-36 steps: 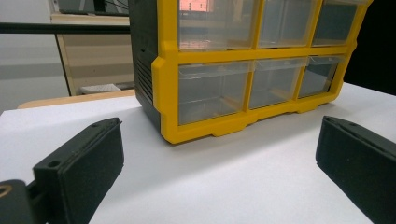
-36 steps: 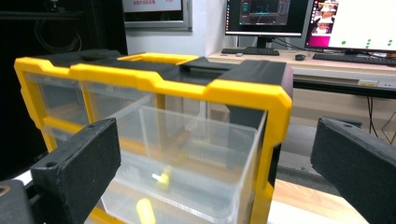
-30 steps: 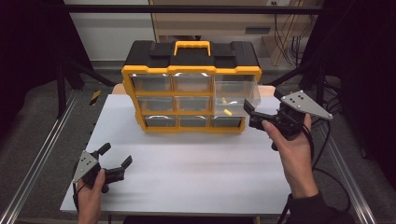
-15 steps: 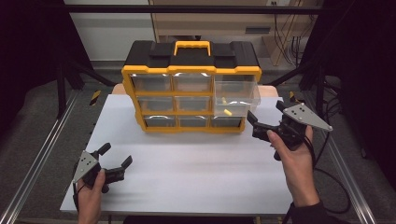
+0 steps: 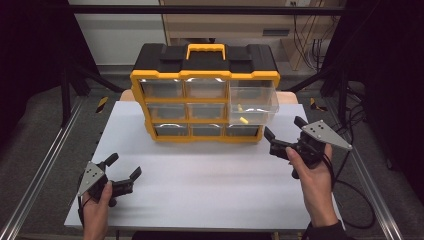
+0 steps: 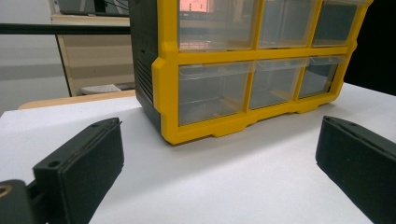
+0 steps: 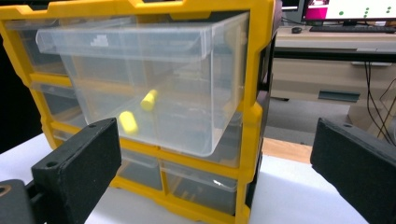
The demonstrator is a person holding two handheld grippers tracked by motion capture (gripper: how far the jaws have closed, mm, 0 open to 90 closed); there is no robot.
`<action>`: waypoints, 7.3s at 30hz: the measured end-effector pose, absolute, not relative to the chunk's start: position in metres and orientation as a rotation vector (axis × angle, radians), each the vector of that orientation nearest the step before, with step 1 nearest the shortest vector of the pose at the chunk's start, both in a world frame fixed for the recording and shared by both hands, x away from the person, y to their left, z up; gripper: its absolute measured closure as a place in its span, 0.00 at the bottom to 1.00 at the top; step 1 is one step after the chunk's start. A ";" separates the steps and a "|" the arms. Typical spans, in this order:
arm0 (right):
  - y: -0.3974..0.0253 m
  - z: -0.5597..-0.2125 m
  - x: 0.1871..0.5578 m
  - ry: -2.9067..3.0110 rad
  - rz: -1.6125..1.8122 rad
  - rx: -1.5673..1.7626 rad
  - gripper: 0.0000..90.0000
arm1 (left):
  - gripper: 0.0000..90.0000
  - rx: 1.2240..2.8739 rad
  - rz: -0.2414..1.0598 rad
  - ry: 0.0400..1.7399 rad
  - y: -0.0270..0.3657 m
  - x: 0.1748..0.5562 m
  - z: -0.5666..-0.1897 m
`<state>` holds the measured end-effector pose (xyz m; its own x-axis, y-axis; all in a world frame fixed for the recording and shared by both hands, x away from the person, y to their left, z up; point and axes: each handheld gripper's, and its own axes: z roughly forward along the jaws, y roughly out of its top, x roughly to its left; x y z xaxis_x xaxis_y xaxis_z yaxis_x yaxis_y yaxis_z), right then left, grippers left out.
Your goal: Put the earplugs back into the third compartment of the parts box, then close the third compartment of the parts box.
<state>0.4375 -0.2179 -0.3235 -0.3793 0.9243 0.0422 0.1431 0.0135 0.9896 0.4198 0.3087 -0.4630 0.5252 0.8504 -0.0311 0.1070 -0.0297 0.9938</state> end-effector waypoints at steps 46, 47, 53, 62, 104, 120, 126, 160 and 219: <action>-0.199 -0.374 0.422 1.748 1.420 1.146 0.50 | 0.01 1.502 0.738 0.863 0.309 0.419 -0.463; -0.199 -0.374 0.422 1.752 1.423 1.140 0.53 | 0.01 1.502 0.738 0.863 0.309 0.420 -0.463; -0.197 -0.373 0.422 1.759 1.422 1.128 0.71 | 0.01 1.499 0.736 0.864 0.308 0.420 -0.463; -0.194 -0.369 0.422 1.782 1.435 1.091 0.93 | 0.01 1.500 0.735 0.864 0.308 0.420 -0.463; -0.179 -0.340 0.438 1.718 1.552 1.064 1.00 | 0.01 1.501 0.741 0.863 0.309 0.419 -0.463; -0.171 -0.331 0.448 1.674 1.558 1.064 1.00 | 0.01 1.492 0.740 0.866 0.309 0.420 -0.462; -0.172 -0.330 0.450 1.663 1.549 1.055 1.00 | 0.01 1.492 0.740 0.861 0.311 0.420 -0.462; -0.168 -0.327 0.462 1.677 1.537 1.084 1.00 | 0.01 1.481 0.740 0.874 0.312 0.420 -0.462; -0.161 -0.312 0.487 1.698 1.491 1.121 1.00 | 0.01 1.478 0.733 0.871 0.313 0.420 -0.462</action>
